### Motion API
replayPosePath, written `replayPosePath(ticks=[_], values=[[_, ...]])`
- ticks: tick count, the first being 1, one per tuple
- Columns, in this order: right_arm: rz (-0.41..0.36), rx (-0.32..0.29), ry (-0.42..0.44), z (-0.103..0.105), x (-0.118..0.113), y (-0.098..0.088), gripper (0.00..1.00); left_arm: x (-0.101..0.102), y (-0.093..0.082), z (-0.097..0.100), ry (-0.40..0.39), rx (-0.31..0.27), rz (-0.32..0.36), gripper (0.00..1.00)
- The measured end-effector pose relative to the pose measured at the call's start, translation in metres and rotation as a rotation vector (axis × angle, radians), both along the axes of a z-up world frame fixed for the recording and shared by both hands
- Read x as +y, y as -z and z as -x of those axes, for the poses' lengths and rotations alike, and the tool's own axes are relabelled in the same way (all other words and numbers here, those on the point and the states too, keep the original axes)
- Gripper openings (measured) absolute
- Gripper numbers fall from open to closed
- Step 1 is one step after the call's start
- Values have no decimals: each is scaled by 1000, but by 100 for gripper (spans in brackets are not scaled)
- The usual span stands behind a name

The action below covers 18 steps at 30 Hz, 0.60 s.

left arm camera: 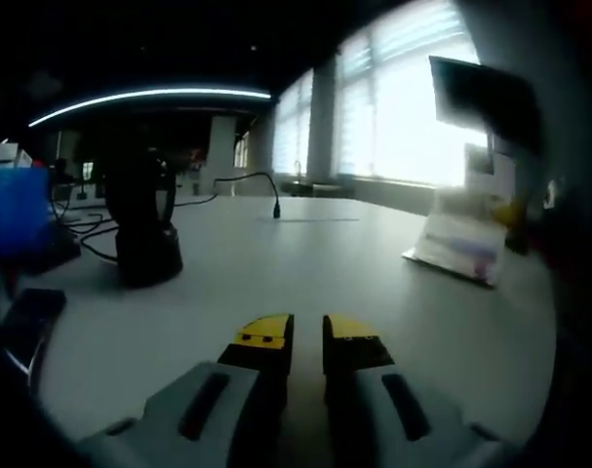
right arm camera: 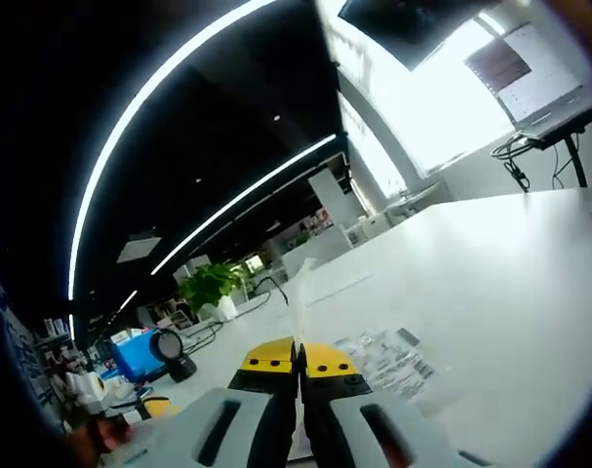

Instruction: Clip sheet goods on table flip sheet goods clip sheet goods scan sheet goods put sheet goods back to table

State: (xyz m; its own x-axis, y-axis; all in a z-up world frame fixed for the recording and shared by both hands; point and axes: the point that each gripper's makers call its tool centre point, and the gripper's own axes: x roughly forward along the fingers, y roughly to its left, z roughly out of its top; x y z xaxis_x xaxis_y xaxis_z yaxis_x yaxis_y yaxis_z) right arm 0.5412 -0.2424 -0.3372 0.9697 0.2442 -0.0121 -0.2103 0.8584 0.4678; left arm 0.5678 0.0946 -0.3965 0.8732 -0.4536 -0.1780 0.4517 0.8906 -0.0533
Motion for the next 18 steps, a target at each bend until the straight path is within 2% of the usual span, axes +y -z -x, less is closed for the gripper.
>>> replayPosePath(ticks=[11, 18], values=[[-6, 61, 15, -6, -6, 21, 0, -1, 1, 1, 7, -12, -29, 4], [31, 92, 28, -9, -11, 35, 0, 0, 1, 2, 0, -21, -41, 4]])
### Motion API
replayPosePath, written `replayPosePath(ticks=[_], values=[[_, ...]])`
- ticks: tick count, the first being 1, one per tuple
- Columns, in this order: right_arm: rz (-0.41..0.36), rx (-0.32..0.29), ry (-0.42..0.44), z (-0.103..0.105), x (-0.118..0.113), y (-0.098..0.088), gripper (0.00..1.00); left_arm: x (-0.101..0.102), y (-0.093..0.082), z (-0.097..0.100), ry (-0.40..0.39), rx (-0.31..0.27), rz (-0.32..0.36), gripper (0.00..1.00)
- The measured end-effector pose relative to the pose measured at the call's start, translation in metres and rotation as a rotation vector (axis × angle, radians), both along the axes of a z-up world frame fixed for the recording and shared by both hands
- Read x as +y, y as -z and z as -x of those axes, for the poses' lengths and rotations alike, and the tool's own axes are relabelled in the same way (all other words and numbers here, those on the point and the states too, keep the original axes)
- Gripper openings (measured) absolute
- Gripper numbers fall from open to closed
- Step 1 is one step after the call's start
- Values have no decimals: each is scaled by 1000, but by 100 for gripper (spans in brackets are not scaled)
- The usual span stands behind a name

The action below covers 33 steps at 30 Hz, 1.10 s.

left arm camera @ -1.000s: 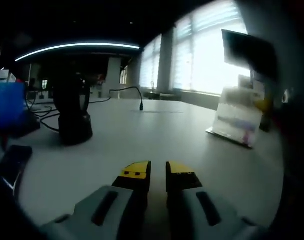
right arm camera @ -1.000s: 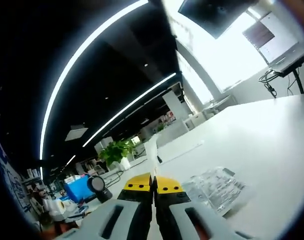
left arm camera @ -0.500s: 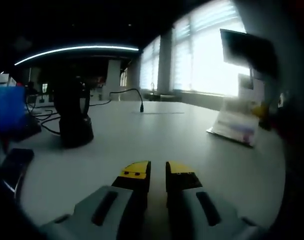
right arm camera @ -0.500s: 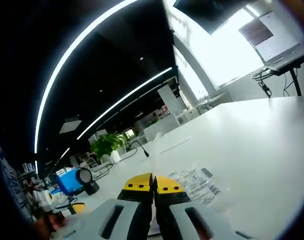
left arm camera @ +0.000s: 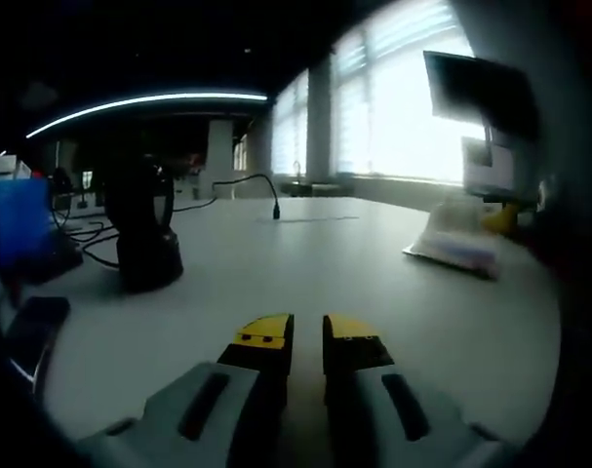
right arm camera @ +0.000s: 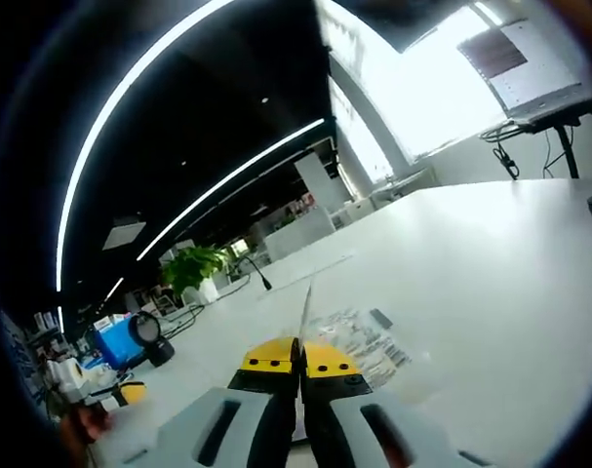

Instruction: Clip sheet goods on table flip sheet goods clip sheet goods scan sheet goods put sheet goods back to table

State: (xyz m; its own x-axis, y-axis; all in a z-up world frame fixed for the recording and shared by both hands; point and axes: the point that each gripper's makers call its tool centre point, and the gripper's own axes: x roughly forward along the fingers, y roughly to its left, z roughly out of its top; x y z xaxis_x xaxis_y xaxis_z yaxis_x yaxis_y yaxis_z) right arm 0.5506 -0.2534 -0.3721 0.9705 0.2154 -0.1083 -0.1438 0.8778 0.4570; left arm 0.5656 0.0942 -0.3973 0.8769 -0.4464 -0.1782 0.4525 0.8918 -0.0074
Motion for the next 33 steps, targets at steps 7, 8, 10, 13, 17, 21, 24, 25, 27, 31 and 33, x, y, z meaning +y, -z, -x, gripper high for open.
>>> replayPosePath(ticks=[7, 8, 10, 13, 17, 21, 24, 25, 27, 31, 33], values=[[52, 37, 25, -3, -9, 12, 0, -2, 0, 1, 4, -4, -15, 4], [52, 38, 26, -3, -10, 13, 0, -2, 0, 1, 3, -5, -14, 4], [47, 38, 27, -2, -11, 13, 0, -2, 0, 1, 1, -6, -11, 4], [66, 46, 30, -1, -12, 16, 0, -2, -1, 1, -1, -7, -13, 4], [123, 45, 47, 0, -16, 17, 3, -3, 0, 2, 5, -6, -19, 4], [213, 29, 94, 3, -28, 14, 10, -4, 0, 2, 7, -5, -21, 4], [234, 25, 132, 6, -39, 11, 11, -4, 0, 2, 8, -6, -20, 4], [248, 23, 138, 7, -42, 10, 11, -4, 0, 2, 7, -7, -21, 4], [241, 29, 149, 8, -47, 11, 11, -3, 0, 2, 6, -9, -21, 4], [235, 27, 180, 11, -57, 9, 11, -2, -1, 2, 2, -12, -19, 4], [246, 28, 188, 12, -61, 9, 10, -2, -1, 2, 1, -12, -17, 4]])
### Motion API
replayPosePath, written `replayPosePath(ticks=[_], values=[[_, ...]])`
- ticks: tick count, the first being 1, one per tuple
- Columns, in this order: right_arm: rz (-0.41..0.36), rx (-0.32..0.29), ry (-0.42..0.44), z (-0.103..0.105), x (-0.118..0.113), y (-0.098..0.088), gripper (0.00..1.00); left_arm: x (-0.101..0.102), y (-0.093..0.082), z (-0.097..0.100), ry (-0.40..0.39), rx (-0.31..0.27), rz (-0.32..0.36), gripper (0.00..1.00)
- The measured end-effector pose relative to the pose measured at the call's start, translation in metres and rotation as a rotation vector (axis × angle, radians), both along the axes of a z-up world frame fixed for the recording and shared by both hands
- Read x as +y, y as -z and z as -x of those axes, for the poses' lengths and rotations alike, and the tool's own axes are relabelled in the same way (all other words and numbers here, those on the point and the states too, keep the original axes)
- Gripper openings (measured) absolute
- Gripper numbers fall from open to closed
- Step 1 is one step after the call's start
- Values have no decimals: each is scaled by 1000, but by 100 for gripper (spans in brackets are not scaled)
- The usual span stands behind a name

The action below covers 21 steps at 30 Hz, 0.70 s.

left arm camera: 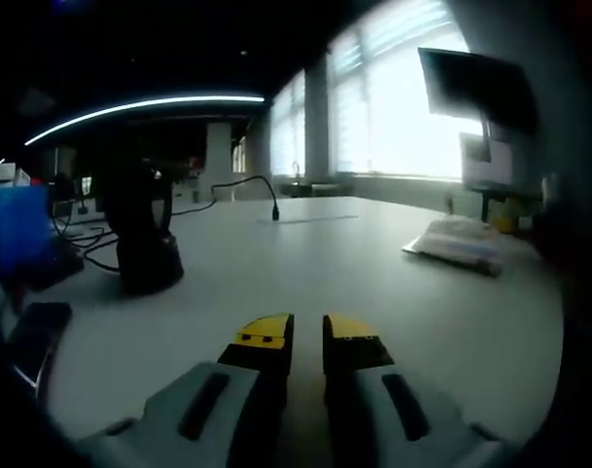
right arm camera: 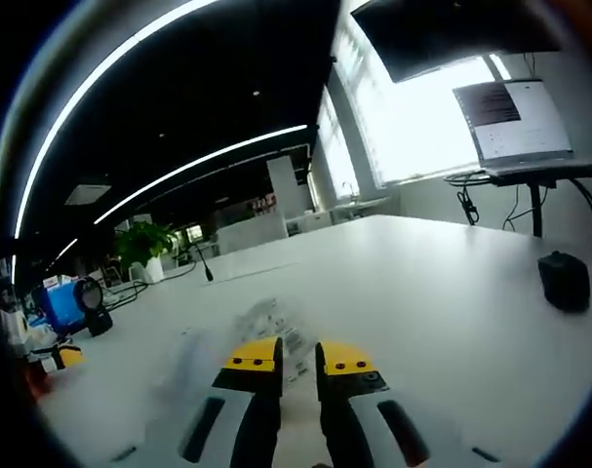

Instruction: Clip sheet goods on table flip sheet goods clip sheet goods scan sheet goods put sheet goods back to table

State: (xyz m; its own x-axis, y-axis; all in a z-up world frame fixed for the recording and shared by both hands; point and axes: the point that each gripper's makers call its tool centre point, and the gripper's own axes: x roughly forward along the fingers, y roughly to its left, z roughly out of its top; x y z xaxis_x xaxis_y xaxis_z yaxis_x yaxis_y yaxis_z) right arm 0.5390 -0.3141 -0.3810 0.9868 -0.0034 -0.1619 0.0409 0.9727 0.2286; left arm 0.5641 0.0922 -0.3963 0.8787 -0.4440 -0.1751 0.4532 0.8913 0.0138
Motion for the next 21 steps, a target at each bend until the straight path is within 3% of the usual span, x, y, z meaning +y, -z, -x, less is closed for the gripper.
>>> replayPosePath(ticks=[5, 8, 21], values=[[37, -8, 44, 6, -12, -3, 8, 1, 0, 0, -2, -4, -2, 4], [53, -11, 45, 7, -16, -5, 2, 1, -1, 0, -3, -8, -2, 4], [133, -40, -89, 11, 3, -26, 0, 0, -1, 1, -3, -4, 11, 4]])
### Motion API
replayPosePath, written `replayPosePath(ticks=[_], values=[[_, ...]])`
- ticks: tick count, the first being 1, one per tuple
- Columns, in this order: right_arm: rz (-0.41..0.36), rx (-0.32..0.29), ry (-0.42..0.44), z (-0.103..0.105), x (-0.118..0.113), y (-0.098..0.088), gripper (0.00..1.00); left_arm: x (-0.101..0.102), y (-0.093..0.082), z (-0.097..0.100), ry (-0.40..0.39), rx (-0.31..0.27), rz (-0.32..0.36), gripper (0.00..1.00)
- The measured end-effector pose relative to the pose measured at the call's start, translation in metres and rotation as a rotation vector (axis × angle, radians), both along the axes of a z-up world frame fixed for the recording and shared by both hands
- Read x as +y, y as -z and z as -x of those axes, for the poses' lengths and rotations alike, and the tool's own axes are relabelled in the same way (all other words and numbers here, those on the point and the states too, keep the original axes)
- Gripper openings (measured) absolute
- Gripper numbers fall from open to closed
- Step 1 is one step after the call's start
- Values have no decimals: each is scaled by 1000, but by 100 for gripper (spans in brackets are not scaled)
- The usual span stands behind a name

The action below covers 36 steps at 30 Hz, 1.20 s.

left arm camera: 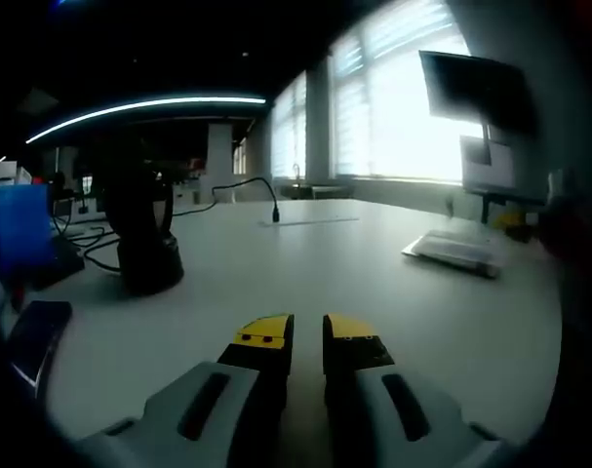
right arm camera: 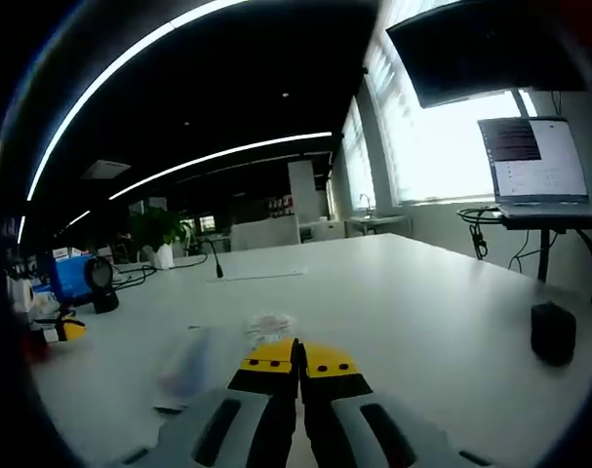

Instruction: Clip sheet goods on table flip sheet goods clip sheet goods scan sheet goods put sheet goods back to table

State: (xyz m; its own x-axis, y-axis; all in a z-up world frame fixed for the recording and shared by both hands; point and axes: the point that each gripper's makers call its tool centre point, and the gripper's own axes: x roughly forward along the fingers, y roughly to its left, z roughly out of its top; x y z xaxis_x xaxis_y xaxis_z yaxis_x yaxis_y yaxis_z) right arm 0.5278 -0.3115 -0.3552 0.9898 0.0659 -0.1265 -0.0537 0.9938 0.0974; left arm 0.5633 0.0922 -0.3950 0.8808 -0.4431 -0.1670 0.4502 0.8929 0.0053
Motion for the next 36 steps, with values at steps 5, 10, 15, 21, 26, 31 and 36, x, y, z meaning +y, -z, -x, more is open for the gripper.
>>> replayPosePath(ticks=[5, 10, 15, 21, 26, 31, 36], values=[[49, 2, -40, 2, 4, -4, 0, -1, 0, 1, 3, -2, -8, 4], [79, 8, -85, 5, 9, -3, 0, -4, 1, 2, 18, -5, -16, 4], [116, 16, -129, 6, 13, 1, 0, -6, 1, 3, 24, -11, -28, 4], [170, 20, -172, 10, 16, 6, 0, -8, 1, 4, 35, -17, -42, 4], [184, -6, -225, 14, 23, 5, 0, -9, 0, 5, 42, -27, -50, 4], [212, -38, -280, 19, 26, 8, 0, -8, -2, 5, 41, -31, -35, 4], [193, -62, -313, 21, 25, 12, 0, -9, -1, 6, 47, -34, -44, 4]])
